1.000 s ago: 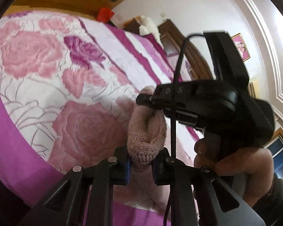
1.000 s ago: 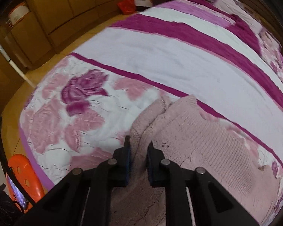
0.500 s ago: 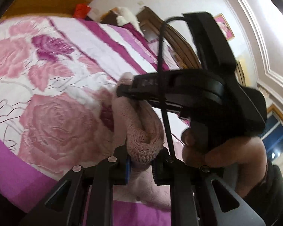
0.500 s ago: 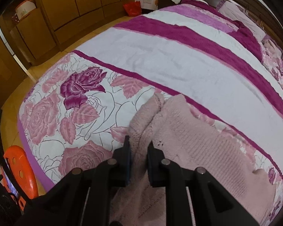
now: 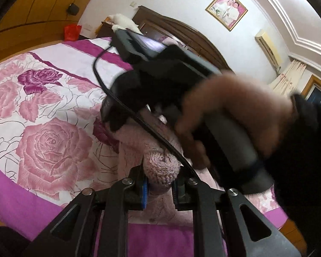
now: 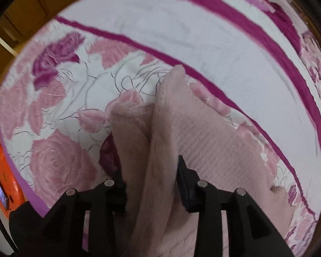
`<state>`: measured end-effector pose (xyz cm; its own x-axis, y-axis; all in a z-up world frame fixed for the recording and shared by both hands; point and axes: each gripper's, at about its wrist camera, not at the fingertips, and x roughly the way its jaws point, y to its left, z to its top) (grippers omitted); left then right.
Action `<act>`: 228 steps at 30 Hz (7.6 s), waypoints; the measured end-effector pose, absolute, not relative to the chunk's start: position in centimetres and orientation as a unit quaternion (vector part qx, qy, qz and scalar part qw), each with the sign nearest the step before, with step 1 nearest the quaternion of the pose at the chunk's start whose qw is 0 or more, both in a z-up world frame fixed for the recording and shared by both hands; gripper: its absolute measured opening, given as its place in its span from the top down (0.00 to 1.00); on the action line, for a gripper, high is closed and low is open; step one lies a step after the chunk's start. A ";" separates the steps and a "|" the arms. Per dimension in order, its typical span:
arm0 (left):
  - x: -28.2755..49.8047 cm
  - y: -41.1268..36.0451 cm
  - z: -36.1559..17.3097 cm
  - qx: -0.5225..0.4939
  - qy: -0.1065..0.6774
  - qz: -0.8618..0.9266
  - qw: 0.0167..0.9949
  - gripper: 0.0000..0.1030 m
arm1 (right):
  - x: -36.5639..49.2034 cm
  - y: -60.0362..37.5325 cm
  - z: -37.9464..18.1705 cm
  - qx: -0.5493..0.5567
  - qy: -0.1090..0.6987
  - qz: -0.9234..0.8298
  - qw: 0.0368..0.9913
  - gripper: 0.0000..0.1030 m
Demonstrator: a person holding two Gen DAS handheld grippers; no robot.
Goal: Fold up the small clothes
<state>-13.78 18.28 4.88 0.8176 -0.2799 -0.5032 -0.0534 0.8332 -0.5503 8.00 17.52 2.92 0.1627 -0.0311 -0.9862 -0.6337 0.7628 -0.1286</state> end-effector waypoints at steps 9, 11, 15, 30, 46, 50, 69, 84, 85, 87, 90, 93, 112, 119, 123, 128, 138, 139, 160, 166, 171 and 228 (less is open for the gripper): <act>-13.9 20.9 4.4 -0.333 0.292 -0.041 0.896 1.00 | 9.0 20.7 5.2 -0.309 0.558 0.220 0.738 0.85; -14.0 21.3 4.4 -0.347 0.286 -0.047 0.892 1.00 | 9.4 19.8 5.9 -0.297 0.560 0.226 0.740 0.85; -14.2 20.6 5.0 -0.345 0.274 -0.070 0.895 1.00 | 9.9 16.3 8.2 -0.259 0.555 0.244 0.752 0.85; -13.9 9.4 8.6 -0.196 0.266 -0.158 0.931 1.00 | 8.9 3.5 12.8 -0.186 0.495 0.278 0.802 0.84; -14.8 -0.7 8.1 -0.076 0.285 -0.204 0.933 1.00 | 7.4 -10.0 12.7 -0.099 0.488 0.284 0.820 0.84; -14.6 -2.7 7.6 -0.070 0.302 -0.202 0.929 1.00 | 7.6 -11.8 11.2 -0.104 0.496 0.278 0.816 0.84; -15.1 -9.3 7.6 -0.003 0.304 -0.217 0.928 1.00 | 7.0 -19.8 10.1 -0.068 0.506 0.247 0.823 0.84; -13.5 -13.0 6.7 0.031 0.319 -0.242 0.916 1.00 | 7.1 -24.6 8.7 -0.050 0.508 0.239 0.826 0.83; -13.4 -13.2 6.5 0.035 0.323 -0.242 0.914 1.00 | 7.2 -25.0 8.4 -0.047 0.511 0.238 0.825 0.83; -13.6 -13.5 5.9 0.040 0.330 -0.242 0.912 1.00 | 7.2 -25.5 7.4 -0.044 0.521 0.230 0.821 0.83; -13.8 -13.5 5.8 0.042 0.332 -0.247 0.909 1.00 | 6.5 -26.0 6.7 -0.040 0.523 0.222 0.822 0.83; -14.0 -13.7 5.6 0.051 0.333 -0.255 0.906 1.00 | 5.7 -27.1 7.0 -0.021 0.516 0.217 0.829 0.83; -16.6 -1.2 4.6 -0.057 0.363 -0.269 0.890 0.75 | 1.4 -33.7 7.9 -0.022 0.453 0.020 0.891 0.17; -15.0 5.6 4.3 -0.132 0.297 -0.118 0.938 0.63 | -1.7 -31.9 11.5 -0.001 0.376 0.002 0.927 0.17; -13.6 7.3 2.5 -0.181 0.314 -0.133 0.922 0.62 | -3.9 -29.0 10.2 0.072 0.377 0.068 0.921 0.23; -13.8 4.9 2.1 -0.149 0.306 -0.195 0.920 0.62 | -5.3 -24.9 6.3 0.045 0.419 0.111 0.900 0.54; -11.7 2.1 1.5 -0.123 0.301 -0.129 0.937 1.00 | -7.5 -18.2 8.8 0.008 0.330 0.202 0.922 0.63; -11.9 2.4 1.5 -0.133 0.301 -0.129 0.935 1.00 | -7.2 -16.9 7.8 0.009 0.339 0.239 0.910 0.70; -12.2 6.5 -1.3 -0.275 0.358 -0.141 0.881 1.00 | -6.6 -9.8 6.7 -0.106 0.327 0.208 0.916 0.83; -12.2 6.4 -1.6 -0.266 0.364 -0.137 0.882 1.00 | -5.5 -11.0 2.7 -0.059 0.362 0.213 0.906 0.84; -12.6 6.5 -1.2 -0.267 0.369 -0.130 0.880 1.00 | -5.9 -11.6 4.0 -0.058 0.366 0.220 0.902 0.85; -6.4 9.7 5.5 -0.271 0.265 -0.143 0.914 0.56 | 0.8 -31.9 6.0 0.084 0.408 -0.019 0.909 0.00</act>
<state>-6.44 9.73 5.53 0.8189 -0.4044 -0.4073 0.1170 0.8122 -0.5715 0.84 -31.85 5.98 0.6658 0.0346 -0.7454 0.1031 0.9851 0.1378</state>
